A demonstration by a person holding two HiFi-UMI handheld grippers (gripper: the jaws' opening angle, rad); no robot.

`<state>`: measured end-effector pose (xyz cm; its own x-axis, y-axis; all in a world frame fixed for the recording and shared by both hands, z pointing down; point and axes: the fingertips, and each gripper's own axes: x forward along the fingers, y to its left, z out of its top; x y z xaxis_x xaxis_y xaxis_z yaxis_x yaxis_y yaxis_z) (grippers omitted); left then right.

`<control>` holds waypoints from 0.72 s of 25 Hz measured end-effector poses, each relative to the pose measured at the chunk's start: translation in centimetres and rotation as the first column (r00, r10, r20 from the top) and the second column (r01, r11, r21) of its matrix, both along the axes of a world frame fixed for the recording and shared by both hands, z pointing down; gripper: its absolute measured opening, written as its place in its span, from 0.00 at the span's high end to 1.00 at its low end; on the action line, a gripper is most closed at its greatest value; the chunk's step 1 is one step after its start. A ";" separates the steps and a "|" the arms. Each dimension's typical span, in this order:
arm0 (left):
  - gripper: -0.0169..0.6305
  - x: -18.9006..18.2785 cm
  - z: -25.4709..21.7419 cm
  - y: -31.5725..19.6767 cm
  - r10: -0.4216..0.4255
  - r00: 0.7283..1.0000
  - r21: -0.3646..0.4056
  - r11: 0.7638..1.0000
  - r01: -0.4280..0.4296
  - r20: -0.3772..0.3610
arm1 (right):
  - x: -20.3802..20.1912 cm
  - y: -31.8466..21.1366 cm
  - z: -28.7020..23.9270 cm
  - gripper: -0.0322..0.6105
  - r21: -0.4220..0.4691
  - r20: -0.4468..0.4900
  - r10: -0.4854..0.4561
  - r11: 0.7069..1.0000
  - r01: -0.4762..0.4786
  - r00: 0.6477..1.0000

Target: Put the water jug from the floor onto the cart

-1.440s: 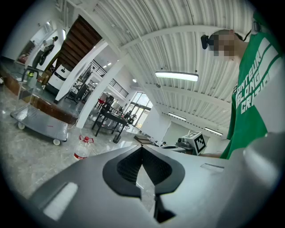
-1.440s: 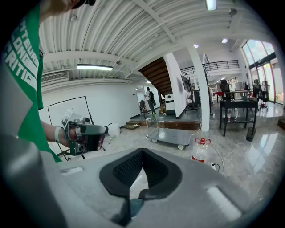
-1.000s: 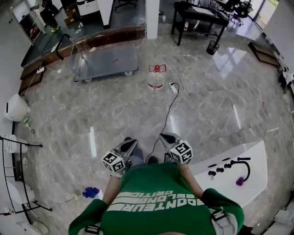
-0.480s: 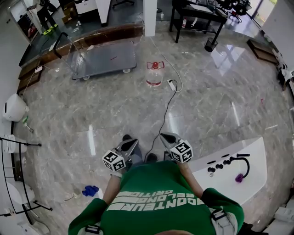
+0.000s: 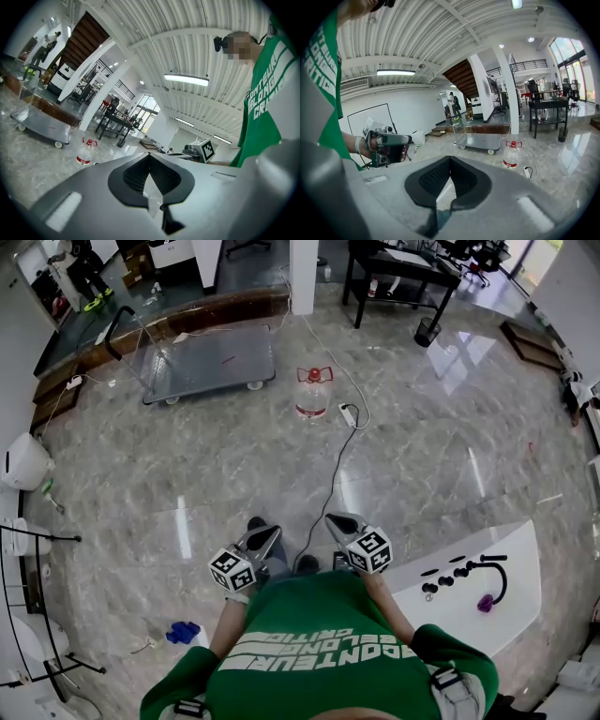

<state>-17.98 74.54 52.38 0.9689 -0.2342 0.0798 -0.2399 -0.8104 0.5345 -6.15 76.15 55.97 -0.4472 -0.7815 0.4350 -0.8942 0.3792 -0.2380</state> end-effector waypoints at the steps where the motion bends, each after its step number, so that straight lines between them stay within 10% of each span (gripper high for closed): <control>1: 0.96 0.0 0.0 -0.3 0.001 1.000 0.000 1.000 -0.001 -0.001 | 0.0 -0.2 0.0 0.96 -0.002 -0.001 0.002 1.000 -0.002 1.000; 18: 0.96 3.2 -0.3 -7.9 0.160 0.987 -0.032 0.987 -0.160 -0.015 | 2.5 -5.8 -0.9 0.96 -0.033 -0.031 0.147 0.988 -0.148 0.989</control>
<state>-14.81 66.67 52.08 0.9946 -0.0735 0.0727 -0.1018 -0.8196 0.5638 -3.69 70.31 55.11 -0.3157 -0.8219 0.4742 -0.9461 0.2347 -0.2230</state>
